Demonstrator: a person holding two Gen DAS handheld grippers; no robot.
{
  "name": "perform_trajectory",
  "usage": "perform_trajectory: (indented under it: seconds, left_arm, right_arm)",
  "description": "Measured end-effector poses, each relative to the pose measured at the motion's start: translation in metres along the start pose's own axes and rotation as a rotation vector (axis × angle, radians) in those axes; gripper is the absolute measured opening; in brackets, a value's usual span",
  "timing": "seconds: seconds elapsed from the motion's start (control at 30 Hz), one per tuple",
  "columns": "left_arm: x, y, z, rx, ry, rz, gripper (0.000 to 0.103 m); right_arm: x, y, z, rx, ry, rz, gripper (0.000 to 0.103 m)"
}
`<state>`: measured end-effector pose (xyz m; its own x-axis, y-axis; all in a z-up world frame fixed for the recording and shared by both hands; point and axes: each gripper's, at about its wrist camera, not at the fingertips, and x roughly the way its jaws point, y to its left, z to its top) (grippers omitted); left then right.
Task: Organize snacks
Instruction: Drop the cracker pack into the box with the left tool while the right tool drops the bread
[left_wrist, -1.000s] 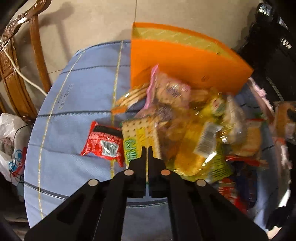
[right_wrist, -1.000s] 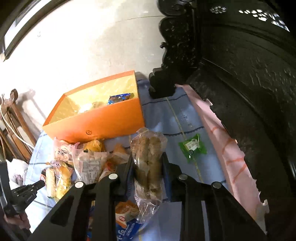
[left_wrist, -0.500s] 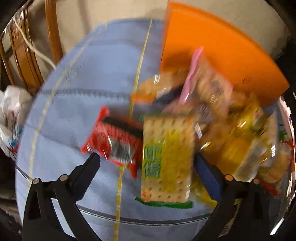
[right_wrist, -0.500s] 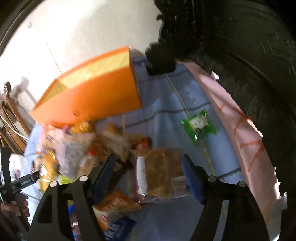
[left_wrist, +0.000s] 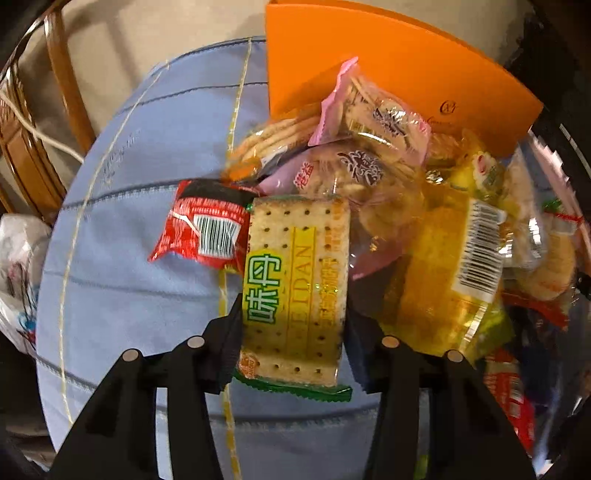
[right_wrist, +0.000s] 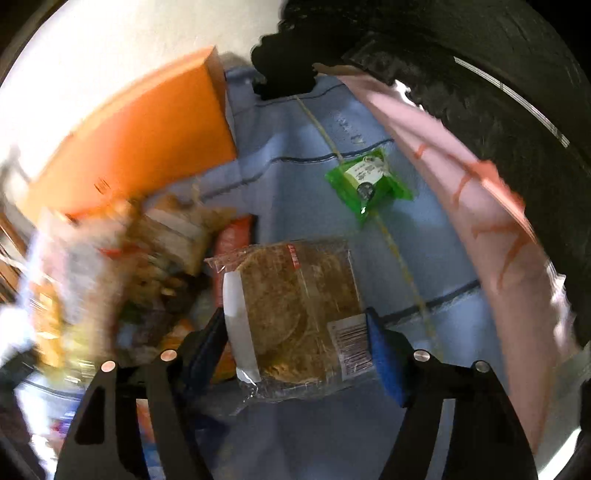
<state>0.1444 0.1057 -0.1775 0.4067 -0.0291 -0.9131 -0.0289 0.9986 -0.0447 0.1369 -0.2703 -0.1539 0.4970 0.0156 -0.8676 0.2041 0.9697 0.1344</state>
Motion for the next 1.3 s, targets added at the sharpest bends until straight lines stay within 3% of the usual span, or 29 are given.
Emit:
perform_trajectory:
  seconds: [0.13, 0.3, 0.4, 0.47, 0.53, 0.7, 0.9, 1.0, 1.03, 1.07, 1.1, 1.17, 1.3]
  left_arm:
    - [-0.020, -0.002, 0.000, 0.008, -0.032, 0.024, 0.047]
    - [-0.063, 0.003, 0.016, -0.025, -0.130, 0.011, 0.047]
    - [-0.093, 0.004, 0.037, -0.048, -0.203, 0.015, 0.047]
    - [-0.122, -0.010, 0.058, -0.001, -0.274, -0.019, 0.047]
    - [-0.136, -0.026, 0.093, 0.054, -0.328, -0.001, 0.047]
    - [-0.141, -0.046, 0.155, 0.106, -0.368, -0.024, 0.047]
    - [-0.132, -0.063, 0.199, 0.142, -0.380, -0.045, 0.047]
    - [-0.122, -0.063, 0.219, 0.137, -0.378, -0.020, 0.047]
    - [-0.119, -0.063, 0.225, 0.126, -0.387, -0.007, 0.051]
    - [-0.116, -0.063, 0.232, 0.112, -0.403, 0.015, 0.081]
    - [-0.115, -0.062, 0.234, 0.095, -0.416, 0.045, 0.099]
    - [-0.113, -0.061, 0.229, 0.076, -0.459, 0.104, 0.099]
    - [-0.098, -0.061, 0.189, 0.152, -0.427, 0.117, 0.099]
  right_arm:
    - [-0.028, 0.000, 0.002, 0.011, -0.043, 0.036, 0.073]
    - [-0.076, 0.011, 0.026, -0.010, -0.165, 0.087, 0.073]
    - [-0.090, 0.025, 0.049, -0.042, -0.237, 0.128, 0.073]
    - [-0.091, 0.038, 0.068, -0.062, -0.267, 0.144, 0.073]
    - [-0.093, 0.054, 0.087, -0.071, -0.298, 0.175, 0.073]
    - [-0.093, 0.095, 0.150, -0.087, -0.345, 0.273, 0.073]
    - [-0.087, 0.129, 0.193, -0.151, -0.383, 0.219, 0.073]
    - [-0.078, 0.137, 0.214, -0.150, -0.379, 0.233, 0.074]
    - [-0.075, 0.141, 0.221, -0.156, -0.379, 0.229, 0.075]
    - [-0.072, 0.145, 0.227, -0.165, -0.386, 0.214, 0.081]
    - [-0.070, 0.148, 0.229, -0.174, -0.393, 0.207, 0.100]
    - [-0.073, 0.151, 0.222, -0.211, -0.397, 0.212, 0.099]
    - [-0.077, 0.139, 0.184, -0.249, -0.380, 0.208, 0.099]
